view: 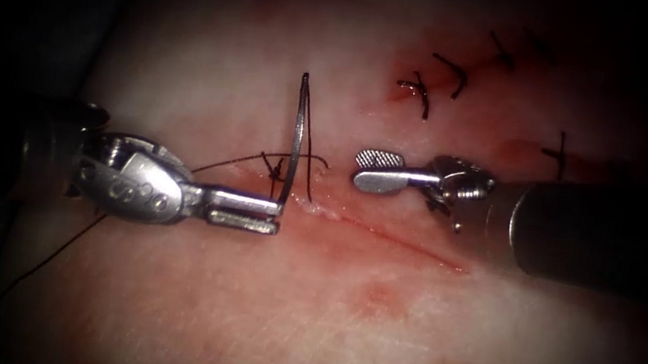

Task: Wound Closure
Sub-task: Hand needle to right needle holder

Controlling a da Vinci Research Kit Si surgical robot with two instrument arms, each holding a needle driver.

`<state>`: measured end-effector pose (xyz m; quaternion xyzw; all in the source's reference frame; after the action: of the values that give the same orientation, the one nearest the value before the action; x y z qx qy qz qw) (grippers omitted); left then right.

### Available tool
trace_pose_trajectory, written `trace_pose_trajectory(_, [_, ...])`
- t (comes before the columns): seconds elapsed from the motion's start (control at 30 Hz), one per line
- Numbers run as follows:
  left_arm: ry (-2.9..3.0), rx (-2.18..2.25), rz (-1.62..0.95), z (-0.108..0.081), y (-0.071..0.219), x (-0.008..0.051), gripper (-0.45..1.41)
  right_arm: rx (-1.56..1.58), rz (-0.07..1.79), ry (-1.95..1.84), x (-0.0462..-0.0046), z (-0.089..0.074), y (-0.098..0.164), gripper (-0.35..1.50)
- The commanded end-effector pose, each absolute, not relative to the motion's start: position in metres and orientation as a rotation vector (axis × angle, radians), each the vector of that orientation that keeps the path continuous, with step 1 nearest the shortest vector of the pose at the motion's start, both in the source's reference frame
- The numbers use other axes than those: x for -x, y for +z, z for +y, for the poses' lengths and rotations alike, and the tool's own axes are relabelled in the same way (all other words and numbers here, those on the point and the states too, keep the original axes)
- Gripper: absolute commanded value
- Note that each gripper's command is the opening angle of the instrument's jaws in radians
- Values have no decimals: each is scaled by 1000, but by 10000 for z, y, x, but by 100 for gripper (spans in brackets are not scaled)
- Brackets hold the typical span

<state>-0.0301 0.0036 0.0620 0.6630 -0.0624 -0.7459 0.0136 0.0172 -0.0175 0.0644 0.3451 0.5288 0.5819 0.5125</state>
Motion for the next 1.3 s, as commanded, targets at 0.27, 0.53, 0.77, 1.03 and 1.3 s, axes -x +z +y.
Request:
trace_pose_trajectory(0.27, [-2363,-1960,-297,24,647,326,-45,-991,1286,1412,-206,-196,597,115])
trace_pose_trajectory(0.53, [-2368,-1907,-319,14,649,334,-45,-985,1276,1429,-217,-184,598,120])
trace_pose_trajectory(0.77, [-2371,-1895,-327,11,646,333,-45,-991,1259,1447,-223,-179,603,123])
trace_pose_trajectory(1.03, [-2375,-1881,-319,9,648,336,-45,-1005,1261,1456,-233,-177,600,123])
trace_pose_trajectory(1.3, [-2378,-1870,-308,10,649,338,-45,-1013,1259,1454,-236,-178,600,118])
